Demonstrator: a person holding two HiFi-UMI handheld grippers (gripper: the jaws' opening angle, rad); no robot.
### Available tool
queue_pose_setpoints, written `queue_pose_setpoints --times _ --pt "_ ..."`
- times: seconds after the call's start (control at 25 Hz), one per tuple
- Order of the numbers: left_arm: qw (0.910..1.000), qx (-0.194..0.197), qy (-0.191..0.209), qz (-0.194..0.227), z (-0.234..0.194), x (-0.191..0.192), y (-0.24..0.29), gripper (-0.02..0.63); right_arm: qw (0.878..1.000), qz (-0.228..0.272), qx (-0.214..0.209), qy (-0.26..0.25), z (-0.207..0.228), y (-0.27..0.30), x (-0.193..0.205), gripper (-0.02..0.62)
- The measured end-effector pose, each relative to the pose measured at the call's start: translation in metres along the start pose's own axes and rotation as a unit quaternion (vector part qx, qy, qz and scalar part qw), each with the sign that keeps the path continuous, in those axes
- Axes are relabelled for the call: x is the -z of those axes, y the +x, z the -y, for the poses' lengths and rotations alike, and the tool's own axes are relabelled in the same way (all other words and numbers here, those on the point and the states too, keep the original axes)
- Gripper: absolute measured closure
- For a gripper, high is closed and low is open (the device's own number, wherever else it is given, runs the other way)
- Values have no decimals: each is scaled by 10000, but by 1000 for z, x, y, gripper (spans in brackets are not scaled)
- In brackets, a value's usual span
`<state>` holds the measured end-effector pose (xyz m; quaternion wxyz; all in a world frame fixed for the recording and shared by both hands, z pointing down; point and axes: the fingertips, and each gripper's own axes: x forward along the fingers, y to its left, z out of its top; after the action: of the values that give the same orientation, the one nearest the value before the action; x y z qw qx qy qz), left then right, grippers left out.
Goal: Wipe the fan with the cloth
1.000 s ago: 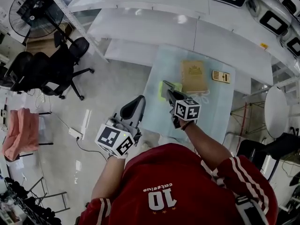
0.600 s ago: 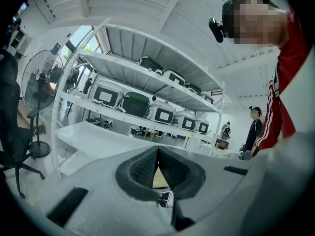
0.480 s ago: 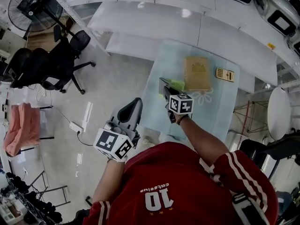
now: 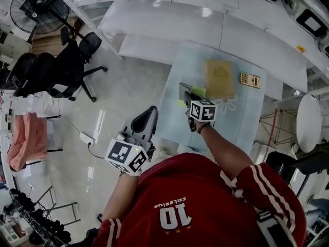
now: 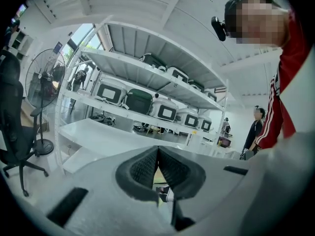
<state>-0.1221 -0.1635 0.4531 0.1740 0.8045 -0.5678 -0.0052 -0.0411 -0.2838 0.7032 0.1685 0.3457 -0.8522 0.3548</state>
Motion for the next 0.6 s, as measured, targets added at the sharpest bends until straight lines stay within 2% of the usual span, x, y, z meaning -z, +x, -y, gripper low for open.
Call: queue_pose_setpoints --times 0.6 --pt "9994 321 25 -129 6 -5 16 604 9988 98 414 231 32 -25 -2 572"
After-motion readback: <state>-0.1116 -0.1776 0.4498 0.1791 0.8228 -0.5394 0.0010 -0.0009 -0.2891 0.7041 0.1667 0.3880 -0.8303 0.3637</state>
